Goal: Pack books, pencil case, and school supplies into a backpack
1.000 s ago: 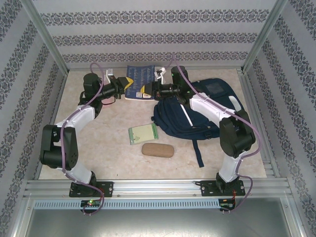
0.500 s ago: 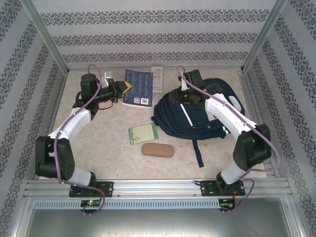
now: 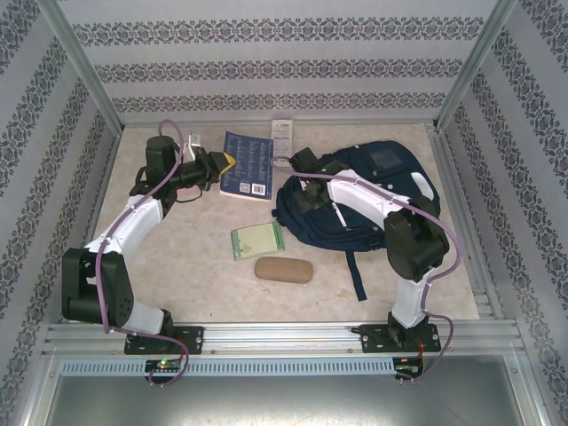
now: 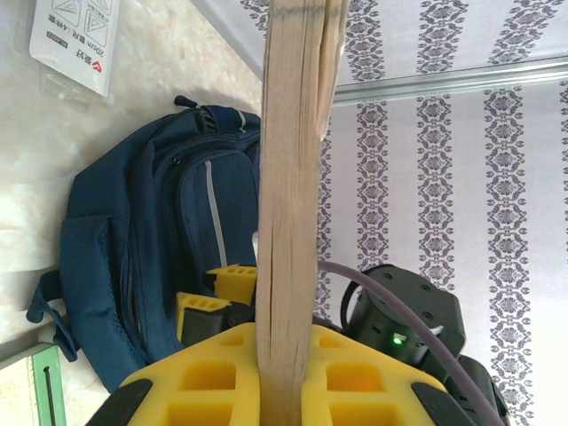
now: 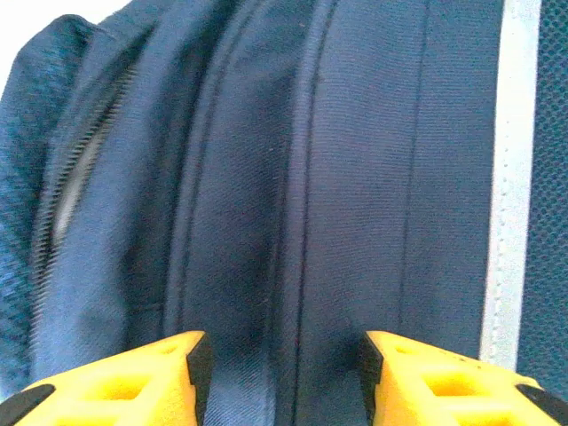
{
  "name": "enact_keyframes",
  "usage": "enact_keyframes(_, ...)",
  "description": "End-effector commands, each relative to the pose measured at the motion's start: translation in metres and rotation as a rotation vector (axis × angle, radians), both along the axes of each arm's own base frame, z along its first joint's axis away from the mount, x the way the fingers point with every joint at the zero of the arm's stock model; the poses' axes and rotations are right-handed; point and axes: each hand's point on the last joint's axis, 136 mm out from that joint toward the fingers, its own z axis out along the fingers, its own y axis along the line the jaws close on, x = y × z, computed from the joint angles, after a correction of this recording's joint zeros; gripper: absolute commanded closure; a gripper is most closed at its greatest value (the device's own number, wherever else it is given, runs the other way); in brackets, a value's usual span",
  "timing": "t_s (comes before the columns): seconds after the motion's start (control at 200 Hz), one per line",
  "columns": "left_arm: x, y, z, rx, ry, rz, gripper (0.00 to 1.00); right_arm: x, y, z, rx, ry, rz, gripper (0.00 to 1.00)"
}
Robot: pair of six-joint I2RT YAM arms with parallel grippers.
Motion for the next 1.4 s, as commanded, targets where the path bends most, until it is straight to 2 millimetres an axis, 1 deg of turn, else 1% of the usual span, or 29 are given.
enact_keyframes(0.0,-0.007,0.002,0.009,0.018,-0.054,-0.004,1.00,0.008,-0.025,0.002,-0.128,-0.032,-0.041,0.52)
enact_keyframes(0.025,-0.007,0.002,0.009,0.018,-0.055,-0.004,1.00,0.008,-0.026,0.001,-0.131,-0.030,-0.044,0.53)
enact_keyframes(0.045,-0.007,0.002,0.009,0.017,-0.056,-0.003,1.00,0.007,-0.027,-0.001,-0.133,-0.027,-0.047,0.56)
enact_keyframes(0.065,-0.007,0.001,0.009,0.017,-0.055,-0.003,1.00,0.007,-0.027,-0.002,-0.133,-0.023,-0.046,0.66)
enact_keyframes(0.095,-0.006,0.002,0.008,0.017,-0.056,-0.001,1.00,0.006,-0.027,-0.002,-0.129,-0.020,-0.043,0.86)
enact_keyframes(0.115,-0.006,0.002,0.008,0.017,-0.055,0.000,1.00,0.006,-0.028,-0.001,-0.129,-0.022,-0.042,0.95)
enact_keyframes(0.13,-0.006,0.002,0.007,0.017,-0.054,0.001,1.00,0.006,-0.028,0.000,-0.128,-0.027,-0.044,1.00)
enact_keyframes(0.195,-0.005,0.002,0.005,0.021,-0.053,0.010,1.00,0.007,-0.028,0.012,-0.109,-0.052,-0.053,1.00)
enact_keyframes(0.255,-0.004,0.001,0.000,0.030,-0.047,0.022,1.00,0.009,-0.027,0.031,-0.067,-0.087,-0.059,1.00)
enact_keyframes(0.365,0.001,-0.007,-0.010,0.039,-0.033,0.037,1.00,0.016,-0.028,0.078,0.012,-0.161,-0.082,1.00)
enact_keyframes(0.465,0.010,-0.024,-0.018,0.038,-0.031,0.034,1.00,0.023,-0.032,0.122,0.103,-0.219,-0.098,1.00)
enact_keyframes(0.569,0.020,-0.047,-0.024,0.037,-0.035,0.048,1.00,0.030,-0.043,0.163,0.191,-0.275,-0.132,1.00)
enact_keyframes(0.669,0.032,-0.070,-0.034,0.042,-0.014,0.078,1.00,0.033,-0.055,0.194,0.283,-0.306,-0.168,1.00)
enact_keyframes(0.754,0.043,-0.100,-0.040,0.007,-0.007,0.066,1.00,0.036,-0.062,0.215,0.378,-0.321,-0.208,1.00)
enact_keyframes(0.759,0.044,-0.101,-0.044,0.007,0.000,0.065,1.00,0.036,-0.063,0.216,0.384,-0.322,-0.210,1.00)
enact_keyframes(0.784,0.046,-0.111,-0.041,-0.012,-0.007,0.058,1.00,0.037,-0.064,0.222,0.418,-0.325,-0.221,1.00)
enact_keyframes(0.789,0.047,-0.114,-0.047,-0.010,0.005,0.055,1.00,0.037,-0.064,0.223,0.426,-0.324,-0.223,1.00)
enact_keyframes(0.794,0.048,-0.116,-0.046,-0.013,0.002,0.055,1.00,0.037,-0.064,0.224,0.433,-0.326,-0.223,1.00)
enact_keyframes(0.849,0.054,-0.139,-0.051,-0.043,0.008,0.030,1.00,0.039,-0.067,0.234,0.497,-0.332,-0.246,1.00)
enact_keyframes(0.944,0.060,-0.181,-0.049,-0.096,-0.005,-0.016,1.00,0.041,-0.072,0.243,0.570,-0.337,-0.273,1.00)
enact_keyframes(1.054,0.064,-0.214,-0.058,-0.084,0.018,-0.018,1.00,0.040,-0.078,0.247,0.596,-0.338,-0.301,1.00)
enact_keyframes(1.149,0.066,-0.237,-0.074,-0.060,0.050,0.000,1.00,0.038,-0.080,0.248,0.613,-0.344,-0.313,1.00)
enact_keyframes(1.204,0.066,-0.254,-0.086,-0.047,0.076,-0.004,1.00,0.038,-0.081,0.250,0.628,-0.352,-0.318,1.00)
enact_keyframes(1.224,0.065,-0.261,-0.087,-0.046,0.076,-0.009,1.00,0.038,-0.081,0.251,0.632,-0.354,-0.321,1.00)
enact_keyframes(1.234,0.065,-0.264,-0.092,-0.039,0.083,-0.013,1.00,0.037,-0.080,0.251,0.637,-0.353,-0.319,1.00)
enact_keyframes(1.264,0.066,-0.275,-0.094,-0.028,0.081,-0.025,1.00,0.037,-0.080,0.252,0.643,-0.353,-0.321,1.00)
enact_keyframes(1.309,0.066,-0.288,-0.101,0.015,0.091,-0.041,1.00,0.037,-0.079,0.253,0.654,-0.352,-0.321,1.00)
enact_keyframes(1.329,0.066,-0.291,-0.110,0.047,0.105,-0.042,1.00,0.037,-0.079,0.253,0.658,-0.351,-0.320,1.00)
enact_keyframes(1.399,0.065,-0.307,-0.120,0.117,0.110,-0.046,1.00,0.037,-0.077,0.254,0.672,-0.346,-0.319,1.00)
